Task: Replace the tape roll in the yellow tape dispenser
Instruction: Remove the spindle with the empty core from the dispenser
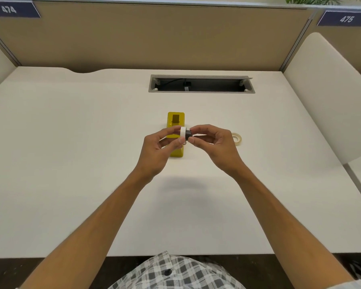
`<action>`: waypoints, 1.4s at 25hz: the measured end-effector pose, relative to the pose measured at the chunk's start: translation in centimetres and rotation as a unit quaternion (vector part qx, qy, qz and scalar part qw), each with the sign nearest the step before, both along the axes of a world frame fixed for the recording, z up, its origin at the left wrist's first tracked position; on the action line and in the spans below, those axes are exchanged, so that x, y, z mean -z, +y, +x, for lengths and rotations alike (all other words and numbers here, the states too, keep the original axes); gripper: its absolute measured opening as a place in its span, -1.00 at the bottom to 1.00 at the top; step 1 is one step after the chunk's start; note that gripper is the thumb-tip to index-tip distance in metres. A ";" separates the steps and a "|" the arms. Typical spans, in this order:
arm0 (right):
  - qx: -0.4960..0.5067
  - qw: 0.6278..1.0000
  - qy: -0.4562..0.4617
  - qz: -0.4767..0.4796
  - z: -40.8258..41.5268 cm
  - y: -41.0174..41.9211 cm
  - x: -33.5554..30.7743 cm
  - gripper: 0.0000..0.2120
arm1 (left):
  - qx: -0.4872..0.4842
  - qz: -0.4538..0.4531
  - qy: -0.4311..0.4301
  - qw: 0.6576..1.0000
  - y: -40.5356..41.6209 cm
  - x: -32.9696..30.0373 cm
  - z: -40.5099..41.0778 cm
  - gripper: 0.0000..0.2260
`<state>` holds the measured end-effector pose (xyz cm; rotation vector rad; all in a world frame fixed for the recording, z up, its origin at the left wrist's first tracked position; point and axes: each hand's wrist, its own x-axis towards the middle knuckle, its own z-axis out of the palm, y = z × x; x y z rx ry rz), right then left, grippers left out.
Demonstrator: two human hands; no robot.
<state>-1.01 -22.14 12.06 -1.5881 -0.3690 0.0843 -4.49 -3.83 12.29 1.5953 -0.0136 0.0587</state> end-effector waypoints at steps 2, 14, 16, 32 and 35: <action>0.002 1.000 -0.002 -0.001 0.1 0.0 0.0 -0.82 | -0.001 0.002 -0.001 1.000 0.0 -0.1 0.1 -0.69; 0.027 1.000 0.010 -0.012 0.5 0.3 -0.3 -0.82 | -0.020 -0.002 -0.021 1.000 -0.4 -0.7 0.5 -0.77; 0.023 1.000 0.012 -0.009 0.6 0.3 -0.3 -0.83 | -0.020 0.002 -0.026 0.999 -0.4 -0.6 0.7 -0.77; 0.041 0.998 0.041 0.001 0.5 0.4 -0.4 -0.83 | -0.031 0.042 -0.025 0.998 -0.9 -0.4 1.6 -0.82; 0.046 0.998 0.035 0.006 0.4 0.5 -0.2 -0.74 | -0.029 0.040 -0.022 0.999 -0.9 -0.4 1.8 -0.82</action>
